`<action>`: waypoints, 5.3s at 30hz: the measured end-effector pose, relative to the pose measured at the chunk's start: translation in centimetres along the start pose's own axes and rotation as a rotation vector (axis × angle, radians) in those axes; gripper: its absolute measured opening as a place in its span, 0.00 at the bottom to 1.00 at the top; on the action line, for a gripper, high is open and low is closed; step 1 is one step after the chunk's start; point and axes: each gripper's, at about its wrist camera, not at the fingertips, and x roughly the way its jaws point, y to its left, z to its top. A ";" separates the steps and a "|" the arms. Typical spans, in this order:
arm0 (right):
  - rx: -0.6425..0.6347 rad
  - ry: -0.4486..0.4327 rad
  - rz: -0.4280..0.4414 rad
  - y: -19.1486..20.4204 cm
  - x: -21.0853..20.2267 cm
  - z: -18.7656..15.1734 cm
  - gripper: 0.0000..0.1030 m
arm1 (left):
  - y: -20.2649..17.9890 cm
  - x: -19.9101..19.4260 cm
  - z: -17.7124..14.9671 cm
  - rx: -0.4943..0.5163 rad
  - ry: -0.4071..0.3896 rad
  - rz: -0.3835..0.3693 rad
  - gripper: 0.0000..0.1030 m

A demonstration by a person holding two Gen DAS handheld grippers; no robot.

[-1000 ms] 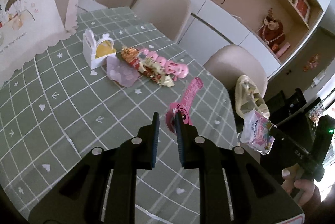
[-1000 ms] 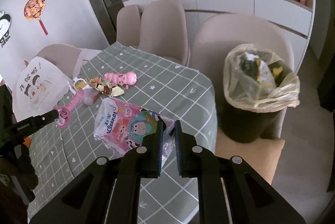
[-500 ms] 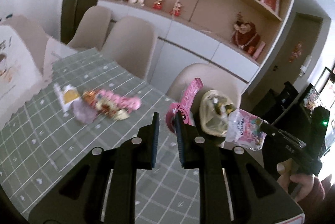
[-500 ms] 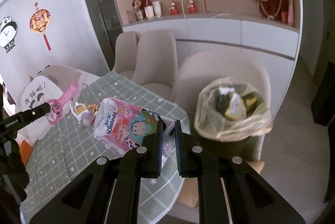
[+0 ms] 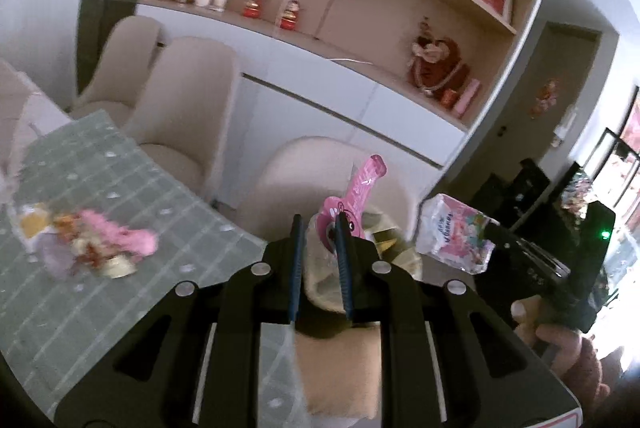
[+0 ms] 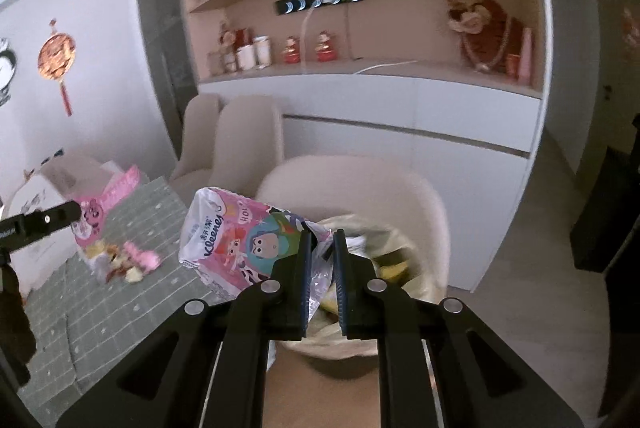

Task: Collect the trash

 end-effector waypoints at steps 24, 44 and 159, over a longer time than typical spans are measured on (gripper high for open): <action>-0.028 0.186 -0.085 -5.8 12.3 -2.2 0.12 | -1.9 9.8 0.7 0.012 0.114 0.018 0.12; 0.007 0.252 -0.011 -3.6 16.8 -3.8 0.37 | 5.7 5.5 -4.5 -0.124 0.209 0.171 0.12; 0.188 0.542 0.027 21.8 11.3 -17.9 0.21 | 30.3 2.8 -10.3 -0.156 0.246 0.299 0.43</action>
